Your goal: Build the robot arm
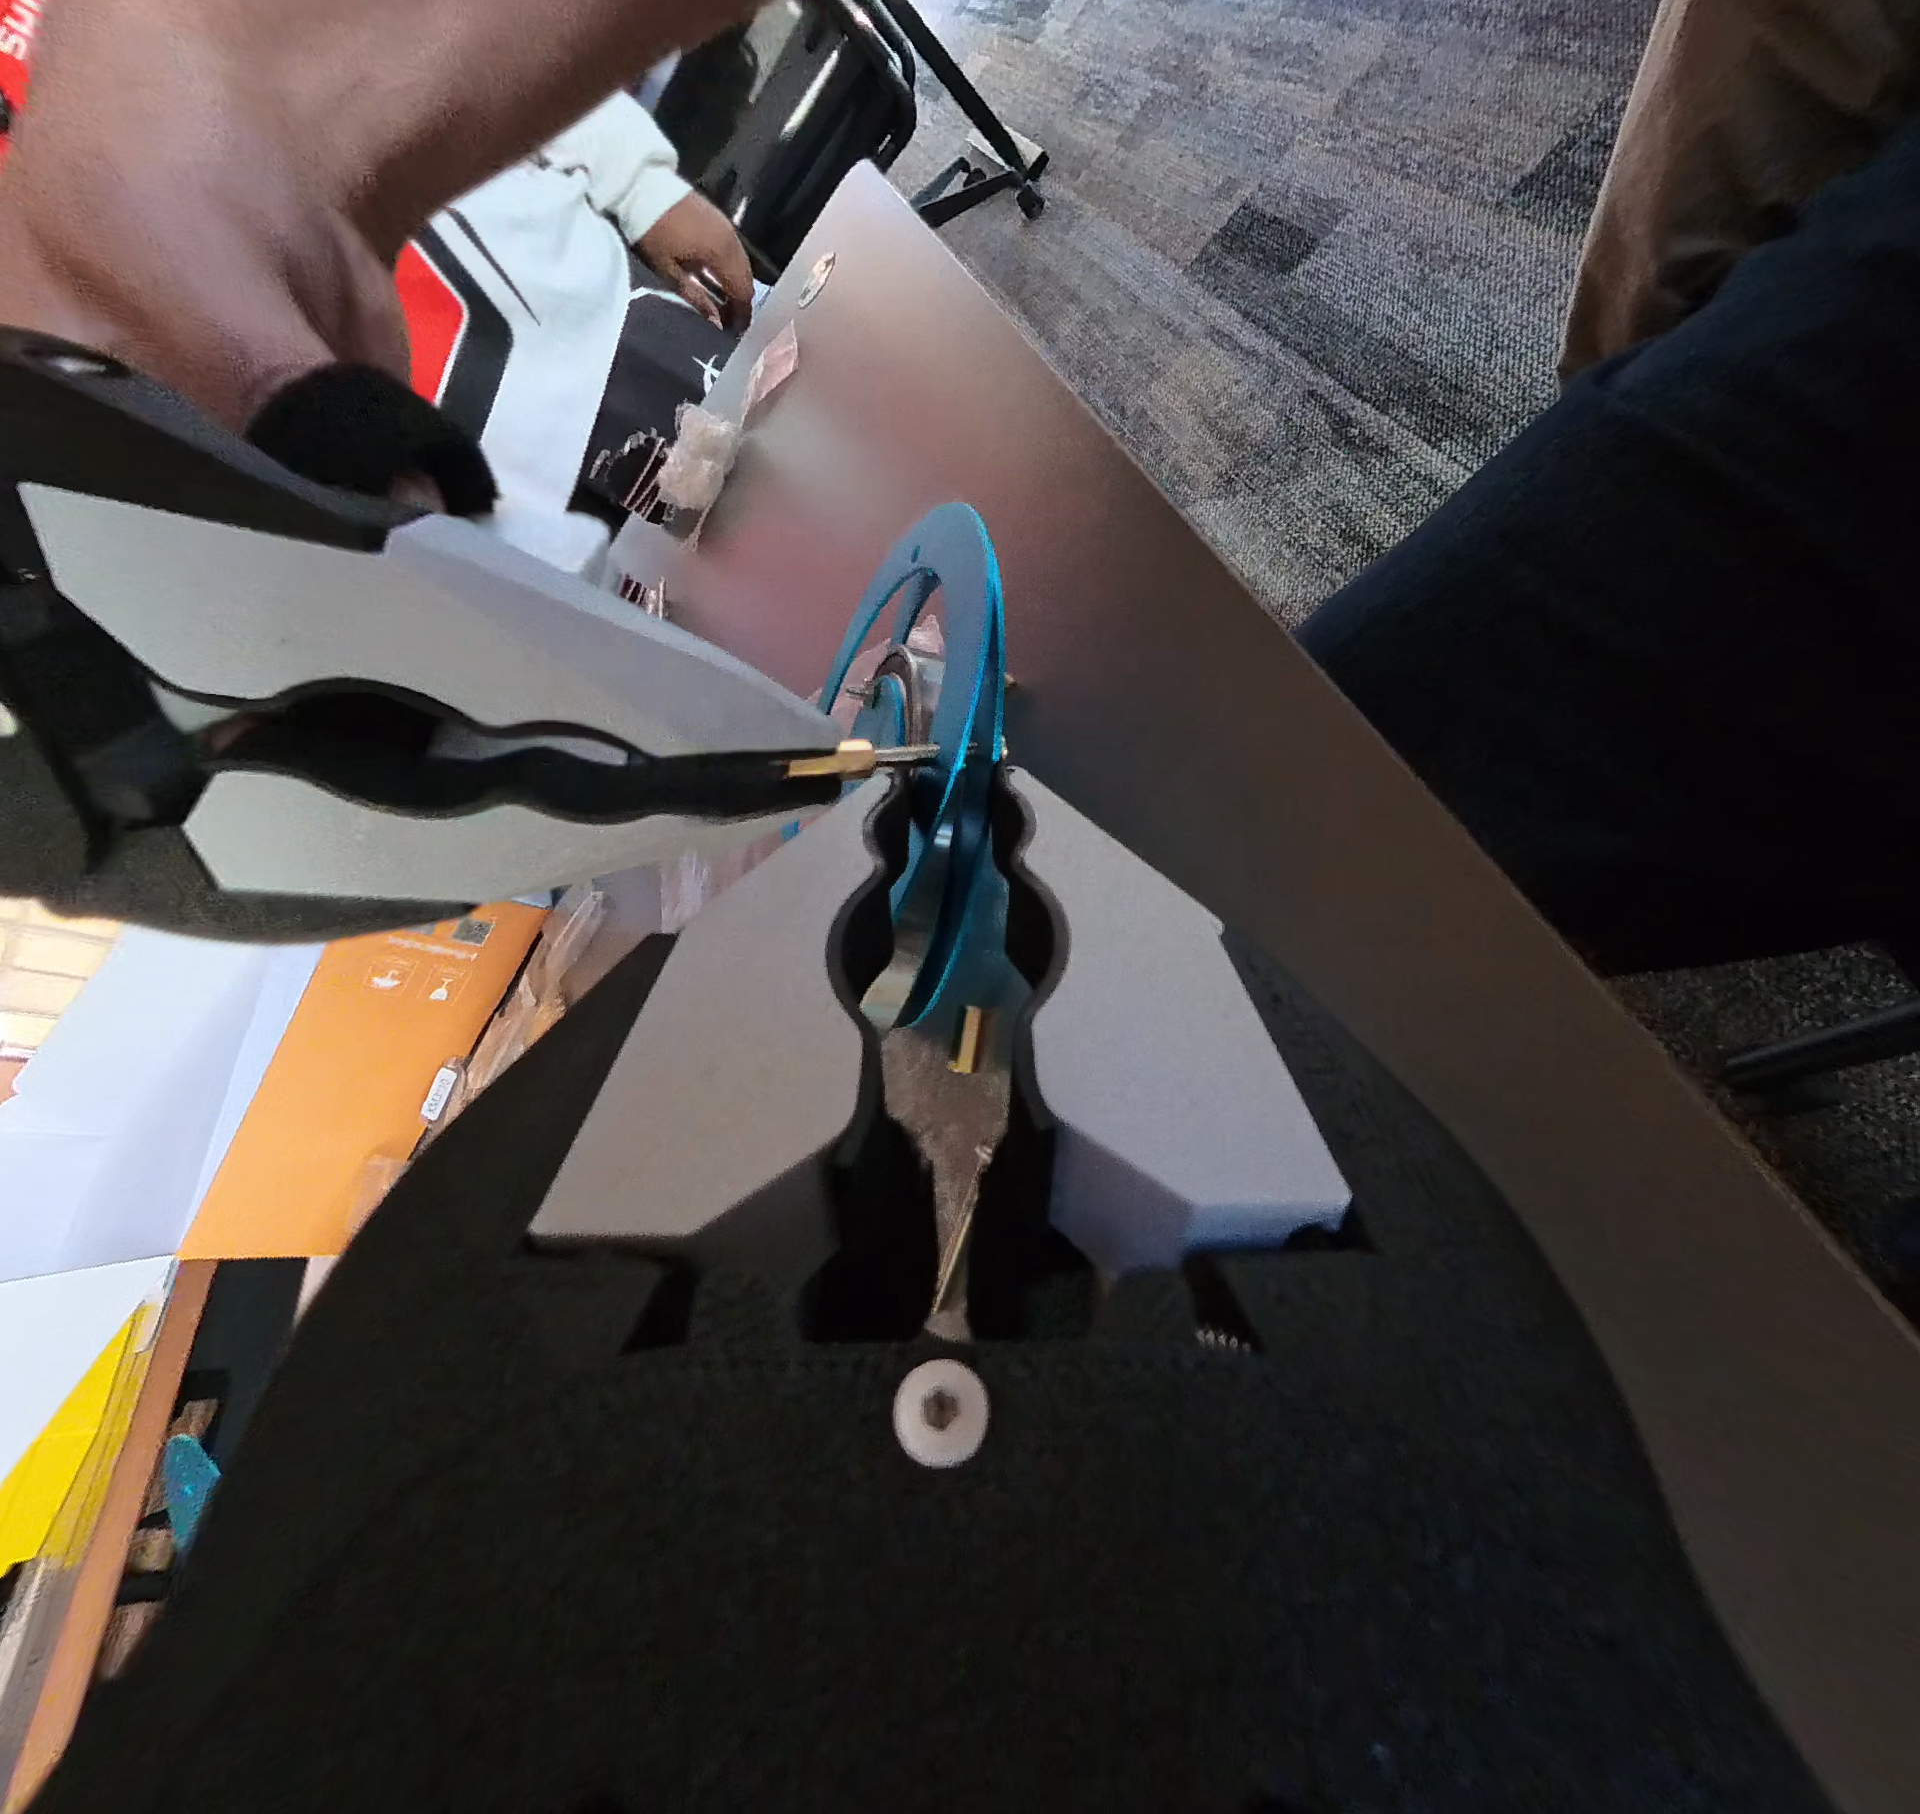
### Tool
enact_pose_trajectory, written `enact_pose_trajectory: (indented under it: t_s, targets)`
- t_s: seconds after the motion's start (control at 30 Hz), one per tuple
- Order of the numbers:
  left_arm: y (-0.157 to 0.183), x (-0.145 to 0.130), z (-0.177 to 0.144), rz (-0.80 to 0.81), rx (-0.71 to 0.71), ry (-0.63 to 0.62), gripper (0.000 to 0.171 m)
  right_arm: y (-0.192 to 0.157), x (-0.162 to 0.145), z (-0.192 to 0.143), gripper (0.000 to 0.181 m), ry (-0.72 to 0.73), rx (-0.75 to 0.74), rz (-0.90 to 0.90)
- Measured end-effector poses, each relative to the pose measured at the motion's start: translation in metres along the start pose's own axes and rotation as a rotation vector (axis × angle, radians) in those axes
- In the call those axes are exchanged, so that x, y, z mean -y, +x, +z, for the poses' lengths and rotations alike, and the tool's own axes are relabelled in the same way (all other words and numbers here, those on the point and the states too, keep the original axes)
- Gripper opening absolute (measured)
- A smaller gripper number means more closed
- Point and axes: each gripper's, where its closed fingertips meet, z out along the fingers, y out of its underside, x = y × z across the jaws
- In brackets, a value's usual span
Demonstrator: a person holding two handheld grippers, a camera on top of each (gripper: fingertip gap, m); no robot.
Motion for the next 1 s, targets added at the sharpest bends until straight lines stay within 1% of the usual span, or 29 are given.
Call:
enact_pose_trajectory:
  t_s: [0.13, 0.27, 0.37, 0.43, 0.5, 0.6, 0.67, 0.77, 0.9, 0.93, 1.0]
  targets:
    - [0.0034, 0.001, 0.0022, 0.033, 0.007, -0.018, 0.015, -0.0005, -0.0032, 0.0033, 0.005, 0.026, -0.156, 0.304]
    - [0.0042, 0.0016, 0.0032, 0.056, 0.015, -0.032, 0.015, 0.0001, -0.0041, 0.0039, 0.004, -0.008, -0.367, 0.524]
    - [0.006, 0.0017, 0.0041, 0.077, 0.017, -0.041, 0.015, -0.0007, -0.0055, 0.006, 0.004, -0.002, -0.501, 0.713]
    - [0.0069, 0.002, 0.0049, 0.087, 0.021, -0.048, 0.015, -0.0009, -0.0067, 0.0065, 0.004, 0.037, -0.573, 0.831]
    - [0.0075, 0.0023, 0.0054, 0.094, 0.022, -0.052, 0.015, -0.0006, -0.0075, 0.0068, 0.005, 0.101, -0.613, 0.946]
    - [0.0086, 0.0026, 0.0064, 0.101, 0.023, -0.056, 0.015, -0.0006, -0.0094, 0.0075, 0.005, 0.159, -0.672, 1.061]
    - [0.0092, 0.0026, 0.0067, 0.106, 0.024, -0.057, 0.014, -0.0007, -0.0099, 0.0081, 0.005, 0.156, -0.712, 1.076]
    - [0.0078, 0.0026, 0.0061, 0.102, 0.027, -0.054, 0.014, 0.0008, -0.0093, 0.006, 0.005, 0.151, -0.75, 1.029]
    - [0.004, 0.0029, 0.0043, 0.085, 0.031, -0.044, 0.014, 0.0033, -0.0063, 0.0011, 0.007, 0.239, -0.754, 0.891]
    - [0.0039, 0.0028, 0.0042, 0.081, 0.029, -0.041, 0.014, 0.0034, -0.0059, 0.0007, 0.01, 0.263, -0.75, 0.839]
    - [0.0044, 0.0026, 0.004, 0.079, 0.023, -0.038, 0.014, 0.0033, -0.0089, -0.001, 0.024, 0.282, -0.751, 0.728]
